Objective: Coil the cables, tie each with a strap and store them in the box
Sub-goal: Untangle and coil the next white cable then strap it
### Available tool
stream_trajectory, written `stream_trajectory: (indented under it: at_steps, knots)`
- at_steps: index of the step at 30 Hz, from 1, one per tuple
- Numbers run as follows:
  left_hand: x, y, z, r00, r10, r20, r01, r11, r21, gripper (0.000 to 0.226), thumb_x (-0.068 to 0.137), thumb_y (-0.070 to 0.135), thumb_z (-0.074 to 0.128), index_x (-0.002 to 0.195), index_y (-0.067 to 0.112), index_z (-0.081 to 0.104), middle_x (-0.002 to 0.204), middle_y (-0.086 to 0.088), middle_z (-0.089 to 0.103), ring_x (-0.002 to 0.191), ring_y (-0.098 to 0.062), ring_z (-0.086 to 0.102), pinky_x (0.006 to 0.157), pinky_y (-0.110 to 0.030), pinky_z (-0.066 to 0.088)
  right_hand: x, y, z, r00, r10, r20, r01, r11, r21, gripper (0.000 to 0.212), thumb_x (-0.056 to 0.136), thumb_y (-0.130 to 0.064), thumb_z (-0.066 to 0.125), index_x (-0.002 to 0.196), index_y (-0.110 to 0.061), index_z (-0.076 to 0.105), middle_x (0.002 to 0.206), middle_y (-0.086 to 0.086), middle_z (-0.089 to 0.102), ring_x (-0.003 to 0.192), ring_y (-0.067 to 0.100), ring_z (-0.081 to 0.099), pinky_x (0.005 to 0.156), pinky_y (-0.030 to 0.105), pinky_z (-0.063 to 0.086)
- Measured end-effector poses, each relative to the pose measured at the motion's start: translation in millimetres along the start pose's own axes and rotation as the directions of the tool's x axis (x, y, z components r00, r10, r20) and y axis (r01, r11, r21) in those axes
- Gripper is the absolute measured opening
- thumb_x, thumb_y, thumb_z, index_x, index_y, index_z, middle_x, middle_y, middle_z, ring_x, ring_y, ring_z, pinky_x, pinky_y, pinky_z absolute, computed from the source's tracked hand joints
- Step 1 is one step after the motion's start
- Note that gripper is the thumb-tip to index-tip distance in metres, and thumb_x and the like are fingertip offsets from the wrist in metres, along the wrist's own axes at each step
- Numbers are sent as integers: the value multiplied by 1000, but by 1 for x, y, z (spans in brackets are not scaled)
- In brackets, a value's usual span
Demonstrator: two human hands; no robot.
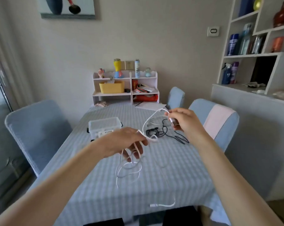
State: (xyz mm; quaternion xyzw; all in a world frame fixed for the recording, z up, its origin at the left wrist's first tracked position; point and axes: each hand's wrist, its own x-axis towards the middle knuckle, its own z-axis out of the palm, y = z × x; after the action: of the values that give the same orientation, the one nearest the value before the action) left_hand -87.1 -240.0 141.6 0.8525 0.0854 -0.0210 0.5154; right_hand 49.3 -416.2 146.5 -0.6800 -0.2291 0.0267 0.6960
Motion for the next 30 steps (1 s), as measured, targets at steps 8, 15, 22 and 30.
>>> stream_trajectory:
  at_steps: [8,15,22,30]
  knots:
    - [13,-51,0,982,-122,142,109,990,93,30,92,28,69,121,20,66,117,-3,68,108,-14,65,76,-35,60,-17,51,24,984,92,154,-66,984,-163,16,88,-10,67,77,-20,73,57,-7,59,48,5,50,49,18,45]
    - [32,-67,10,917,70,-392,28,971,239,26,86,42,72,95,22,56,77,-2,71,63,-13,66,53,-25,49,-18,63,41,965,68,252,-27,986,-163,19,89,-6,63,81,-19,75,55,-8,58,49,5,52,52,21,44]
    - [32,-73,6,912,198,-358,-159,978,135,29,101,27,53,83,11,69,65,3,62,49,-14,53,47,-26,43,-13,69,52,965,30,260,24,979,-203,13,91,-7,64,91,-14,75,73,-2,68,54,9,57,54,23,46]
    - [77,-130,0,887,218,-406,-168,973,157,12,98,29,59,98,20,67,57,1,64,45,-13,49,47,-24,40,11,141,83,964,40,265,21,974,-226,6,92,-18,70,94,-14,73,71,-5,67,55,7,59,57,23,48]
